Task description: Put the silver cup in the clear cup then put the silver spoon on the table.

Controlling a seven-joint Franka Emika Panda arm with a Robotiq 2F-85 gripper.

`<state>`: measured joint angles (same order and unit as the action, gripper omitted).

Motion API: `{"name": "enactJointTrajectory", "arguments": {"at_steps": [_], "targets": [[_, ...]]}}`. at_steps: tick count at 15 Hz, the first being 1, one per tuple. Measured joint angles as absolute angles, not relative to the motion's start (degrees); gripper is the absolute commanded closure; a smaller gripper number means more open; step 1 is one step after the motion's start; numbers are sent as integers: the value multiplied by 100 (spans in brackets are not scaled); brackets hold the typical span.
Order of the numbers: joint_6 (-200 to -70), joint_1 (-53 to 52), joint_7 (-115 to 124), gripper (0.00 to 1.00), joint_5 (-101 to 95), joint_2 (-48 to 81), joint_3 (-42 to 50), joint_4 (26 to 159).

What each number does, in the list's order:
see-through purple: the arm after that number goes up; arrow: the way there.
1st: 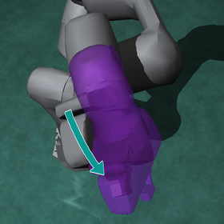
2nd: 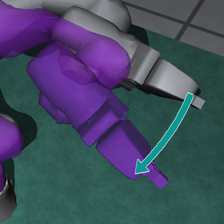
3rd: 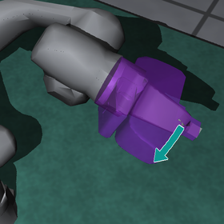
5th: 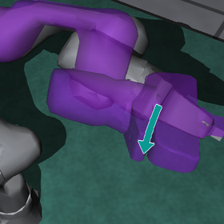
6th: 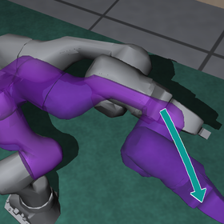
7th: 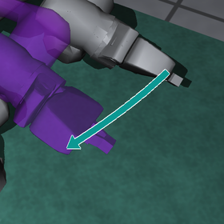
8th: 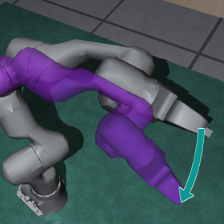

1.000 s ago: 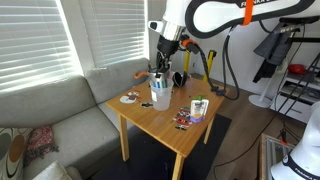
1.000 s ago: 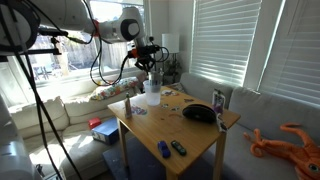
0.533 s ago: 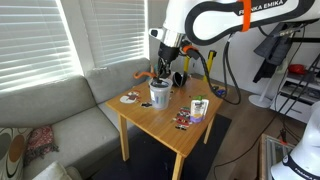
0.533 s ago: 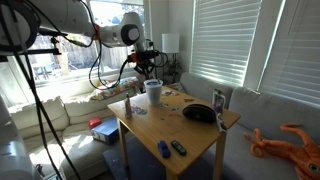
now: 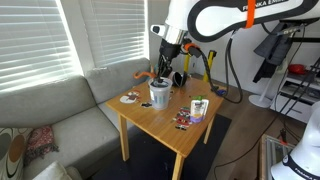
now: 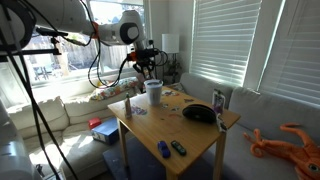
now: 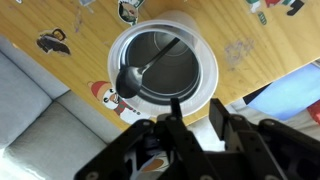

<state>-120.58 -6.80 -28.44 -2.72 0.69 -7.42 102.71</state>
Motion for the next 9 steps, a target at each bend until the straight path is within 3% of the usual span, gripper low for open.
{"name": "enactJointTrajectory", "arguments": {"at_steps": [4, 9], "targets": [[-12336, -551, -3554, 4, 195, 92, -609, 10259], [-12479, -320, -4325, 0, 742, 385, -472, 10245]]}}
